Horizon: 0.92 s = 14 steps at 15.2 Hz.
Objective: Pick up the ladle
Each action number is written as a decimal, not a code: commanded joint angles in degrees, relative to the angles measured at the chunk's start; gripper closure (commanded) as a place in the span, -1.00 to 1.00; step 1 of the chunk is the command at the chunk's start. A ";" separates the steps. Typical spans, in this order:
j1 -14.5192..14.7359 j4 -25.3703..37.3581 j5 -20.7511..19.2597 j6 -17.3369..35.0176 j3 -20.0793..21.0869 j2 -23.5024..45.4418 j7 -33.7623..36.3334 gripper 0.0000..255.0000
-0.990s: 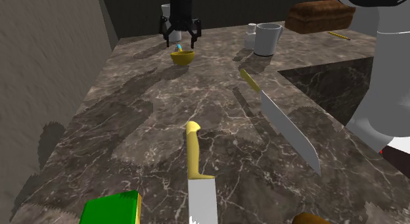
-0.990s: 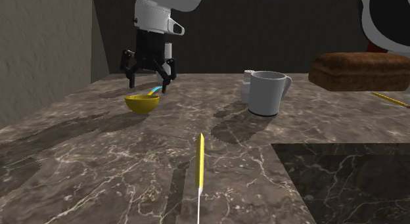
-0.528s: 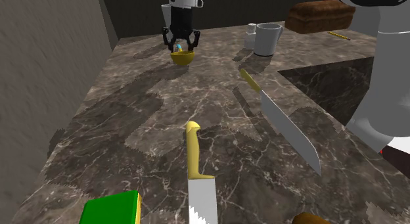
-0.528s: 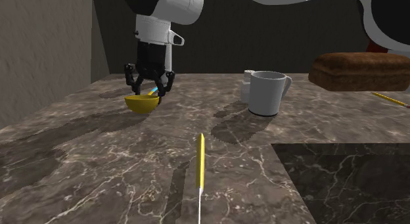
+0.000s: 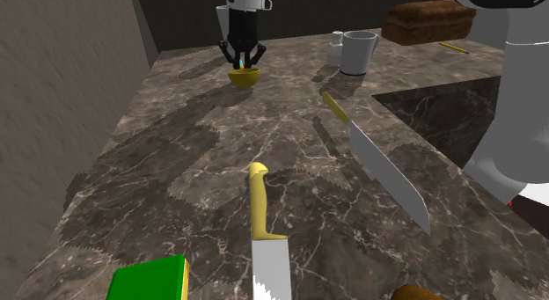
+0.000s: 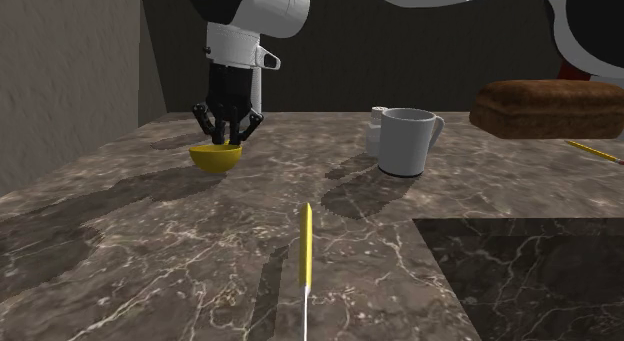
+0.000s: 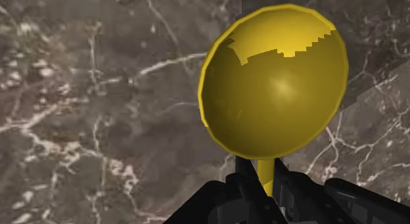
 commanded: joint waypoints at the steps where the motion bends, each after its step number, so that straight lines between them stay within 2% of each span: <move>1: -0.03 0.08 -0.01 -0.08 -0.02 0.10 -0.05 1.00; 14: 1.08 14.50 -1.03 -11.51 0.10 3.01 1.67 1.00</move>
